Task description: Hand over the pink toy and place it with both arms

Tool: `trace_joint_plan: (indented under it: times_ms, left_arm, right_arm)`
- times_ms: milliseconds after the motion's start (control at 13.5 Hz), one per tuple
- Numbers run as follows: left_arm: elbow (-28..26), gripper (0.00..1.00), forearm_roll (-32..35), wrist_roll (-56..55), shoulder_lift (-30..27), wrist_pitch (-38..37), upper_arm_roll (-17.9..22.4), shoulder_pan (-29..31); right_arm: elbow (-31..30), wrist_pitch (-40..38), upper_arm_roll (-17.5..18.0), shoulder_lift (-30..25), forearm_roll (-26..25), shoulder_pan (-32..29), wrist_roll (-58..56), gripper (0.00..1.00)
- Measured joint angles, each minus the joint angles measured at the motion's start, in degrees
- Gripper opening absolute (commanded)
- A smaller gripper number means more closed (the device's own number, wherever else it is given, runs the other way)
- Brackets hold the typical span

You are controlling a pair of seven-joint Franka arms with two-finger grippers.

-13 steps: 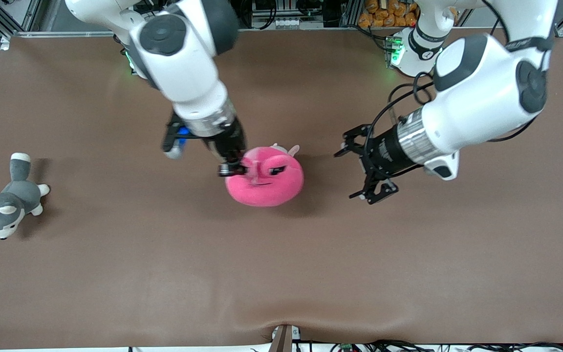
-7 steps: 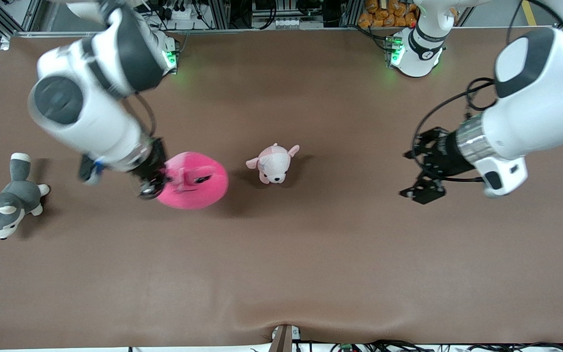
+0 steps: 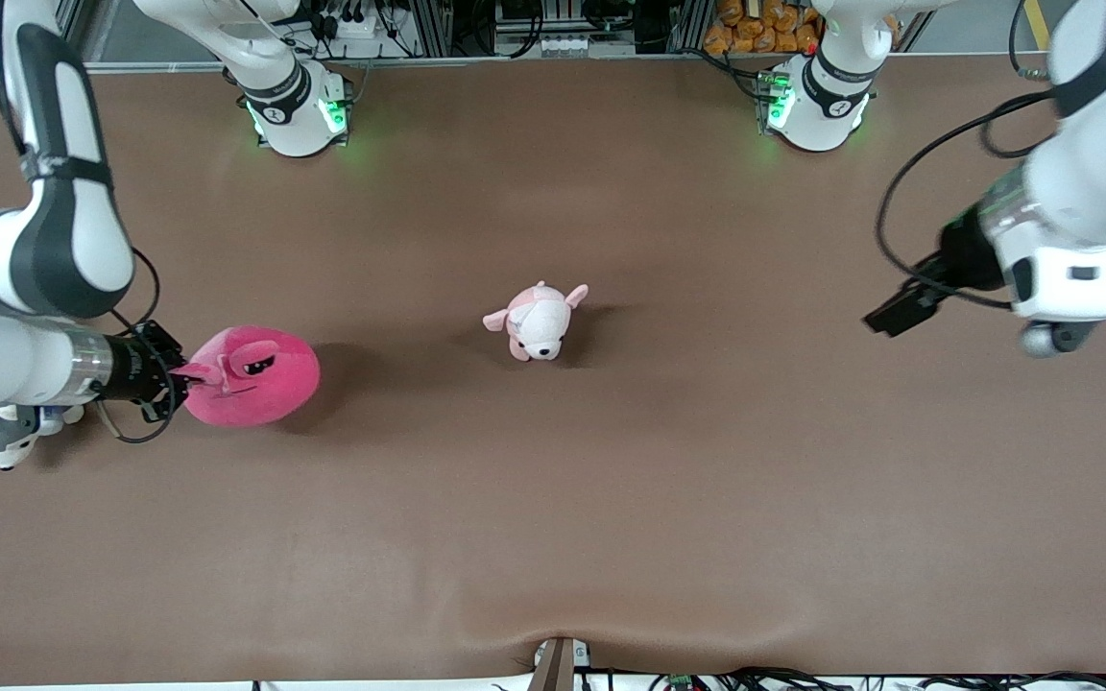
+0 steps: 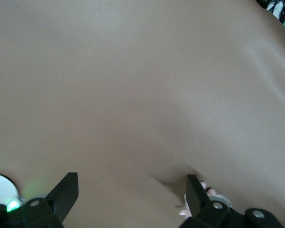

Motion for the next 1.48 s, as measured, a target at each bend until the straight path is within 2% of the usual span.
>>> trace_joint_plan:
  times_ms: [148, 297, 371, 445, 520, 668, 742, 965, 1114, 1336, 1485]
  left_arm:
    - [0.0, 1.0, 0.0, 7.7, -1.2, -0.8, 0.5, 2.0]
    - [-0.8, 1.0, 0.0, 15.7, -2.9, -1.2, 5.3, -0.2]
    - [-1.6, 1.0, 0.0, 19.8, -4.0, -1.3, 8.7, -2.0]
    - [-2.9, 1.0, 0.0, 24.0, -5.3, -1.5, 11.5, -3.4]
    - [-4.5, 1.0, 0.0, 27.6, -6.9, -1.5, 13.4, -4.1]
    - [-8.7, 1.0, 0.0, 32.1, -10.6, -1.5, 16.0, -5.2]
    - [-10.8, 1.0, 0.0, 32.9, -12.6, -1.5, 17.3, -6.2]
    - [-14.8, 1.0, 0.0, 33.9, -17.8, -1.5, 18.4, -7.9]
    - [-16.7, 1.0, 0.0, 34.0, -20.0, -1.5, 18.4, -8.0]
    - [-17.8, 1.0, 0.0, 34.2, -20.9, -1.4, 18.4, -8.0]
    - [-18.0, 1.0, 0.0, 34.3, -20.8, -1.3, 18.4, -8.1]
  right_arm:
    - [-5.1, 3.7, 0.0, 0.2, 1.0, -1.4, -3.1, 0.0]
    - [-9.3, 7.7, 0.2, 0.2, 2.0, -1.5, -4.2, 0.0]
    - [-10.1, 8.2, 0.2, 0.2, 2.1, -1.5, -4.3, 0.33]
    - [-10.2, 8.2, 0.3, 0.2, 2.2, -1.5, -4.6, 0.91]
    - [-10.2, 7.7, 0.3, 0.1, 2.2, -1.6, -5.9, 1.0]
    - [-8.5, 3.8, 0.3, -0.3, 2.4, -2.0, -10.5, 1.0]
    - [-5.5, 0.4, 0.3, -0.4, 2.8, -2.3, -11.8, 1.0]
    - [9.1, -8.5, 0.5, -1.6, 8.2, -2.7, -13.3, 1.0]
    - [17.1, -14.4, 1.6, -2.8, 9.2, -2.7, -16.5, 1.0]
    - [25.9, -25.3, 2.9, -3.7, 8.6, -2.5, -32.7, 1.0]
    - [28.9, -29.8, 3.1, -5.1, 5.3, -2.0, -44.4, 1.0]
